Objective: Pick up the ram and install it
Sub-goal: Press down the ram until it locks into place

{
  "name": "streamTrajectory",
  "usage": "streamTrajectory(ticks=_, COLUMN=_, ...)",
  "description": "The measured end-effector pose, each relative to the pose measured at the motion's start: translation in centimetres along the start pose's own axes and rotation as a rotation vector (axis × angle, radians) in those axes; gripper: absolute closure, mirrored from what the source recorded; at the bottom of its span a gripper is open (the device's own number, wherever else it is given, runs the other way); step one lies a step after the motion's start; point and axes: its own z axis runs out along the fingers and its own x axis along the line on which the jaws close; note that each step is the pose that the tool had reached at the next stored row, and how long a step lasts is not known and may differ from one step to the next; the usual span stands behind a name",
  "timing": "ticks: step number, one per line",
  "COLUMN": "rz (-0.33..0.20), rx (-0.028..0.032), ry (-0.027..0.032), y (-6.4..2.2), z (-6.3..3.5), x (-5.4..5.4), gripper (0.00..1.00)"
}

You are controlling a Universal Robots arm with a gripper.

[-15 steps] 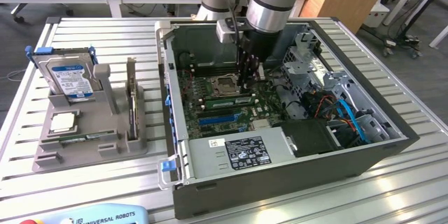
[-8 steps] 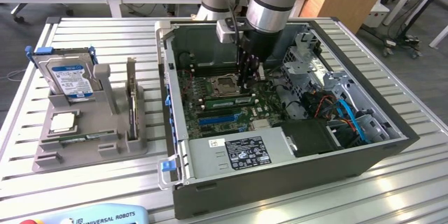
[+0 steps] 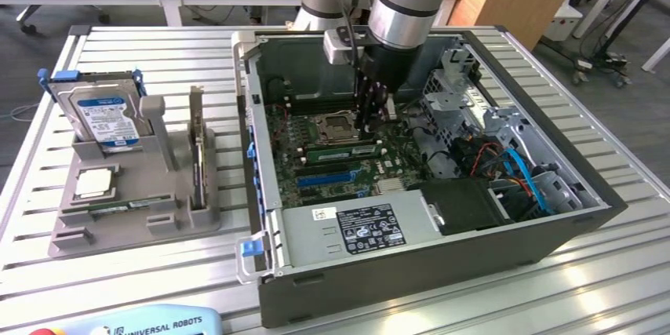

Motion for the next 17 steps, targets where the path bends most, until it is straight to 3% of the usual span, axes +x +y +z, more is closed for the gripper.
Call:
streamTrajectory(ticks=1, rz=0.000, rx=-0.0001, ry=0.0000, y=0.00, z=0.00, x=0.0, gripper=0.70)
streamTrajectory(ticks=3, rz=0.000, rx=0.0000, ry=0.0000, y=0.00, z=0.00, x=0.0, gripper=0.83)
streamTrajectory(ticks=5, rz=0.000, rx=0.0000, ry=0.0000, y=0.00, z=0.00, x=0.0, gripper=0.89)
streamTrajectory(ticks=12, rz=0.000, rx=-0.0001, ry=0.0001, y=-0.16, z=-0.01, x=0.0, gripper=0.90)
streamTrajectory(ticks=17, rz=0.000, rx=-0.0001, ry=0.0000, y=-1.57, z=-0.07, x=0.0, gripper=0.90)
